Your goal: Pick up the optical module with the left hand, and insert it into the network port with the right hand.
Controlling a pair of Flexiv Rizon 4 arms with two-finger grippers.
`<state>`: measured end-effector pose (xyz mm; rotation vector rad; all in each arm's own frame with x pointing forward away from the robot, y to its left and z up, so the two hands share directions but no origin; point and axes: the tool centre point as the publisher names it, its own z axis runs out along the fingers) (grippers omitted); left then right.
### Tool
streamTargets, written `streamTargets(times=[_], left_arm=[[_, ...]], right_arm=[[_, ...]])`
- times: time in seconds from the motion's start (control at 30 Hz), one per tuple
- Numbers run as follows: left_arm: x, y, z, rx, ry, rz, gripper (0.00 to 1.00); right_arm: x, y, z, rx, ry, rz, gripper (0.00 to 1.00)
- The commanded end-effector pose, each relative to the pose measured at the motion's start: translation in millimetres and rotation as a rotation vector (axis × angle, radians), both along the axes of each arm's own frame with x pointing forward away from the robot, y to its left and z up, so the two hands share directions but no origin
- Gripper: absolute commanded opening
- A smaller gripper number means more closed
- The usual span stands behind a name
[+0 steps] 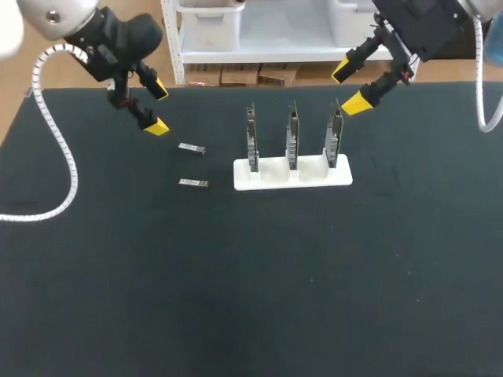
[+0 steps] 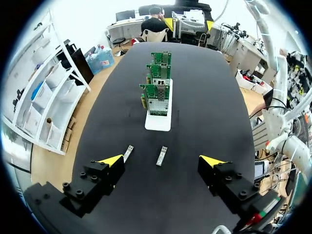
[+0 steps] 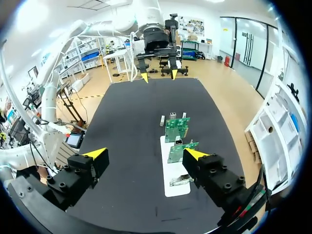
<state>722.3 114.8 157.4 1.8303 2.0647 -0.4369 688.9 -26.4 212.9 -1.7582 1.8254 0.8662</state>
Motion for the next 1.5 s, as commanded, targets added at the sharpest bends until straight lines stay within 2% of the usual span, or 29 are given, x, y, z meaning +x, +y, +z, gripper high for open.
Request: streamTargets(times=[0.03,0.57,0.67,0.7,0.8,0.9,1.0,1.13,1.3,1.37,1.5], left_arm=[[-4.0,2,-0.8,-0.005,-0.009,0.002,1.0],[-4.0,2,-0.8,-0.005,-0.009,0.002,1.0],[-14.2,-3,-7.9,0.063,-0.025,-0.03,1.0],[-16.4,0,-9.6,0.061,-0.03,-0.008,1.0],[-23.9,10,-12.7,-0.001,-0.032,0.044,1.0],[-31.8,16,-17.6,-0.016,-0.026,0.052,1.0],[-43.6,18,-24.0,0.048,-0.024,0.029,1.0],[-64.0,17,-40.0,0.191,-0.042,-0.051,1.0],[-63.8,22,-39.3,0.241,-0.04,-0.051,1.0],[-63.4,18,-40.4,0.29,-0.051,-0.07,1.0],[-61.3,11,-48.9,0.292,-0.024,-0.099,1.0]], right_arm=[[-2.1,-1,0,0.001,-0.004,-0.004,1.0],[-2.1,-1,0,0.001,-0.004,-0.004,1.0],[-2.1,-1,0,0.001,-0.004,-0.004,1.0],[-2.1,-1,0,0.001,-0.004,-0.004,1.0],[-2.1,-1,0,0.001,-0.004,-0.004,1.0],[-2.1,-1,0,0.001,-0.004,-0.004,1.0],[-2.1,-1,0,0.001,-0.004,-0.004,1.0],[-2.1,-1,0,0.001,-0.004,-0.004,1.0],[-2.1,-1,0,0.001,-0.004,-0.004,1.0],[-2.1,-1,0,0.001,-0.004,-0.004,1.0],[-2.1,-1,0,0.001,-0.004,-0.004,1.0]])
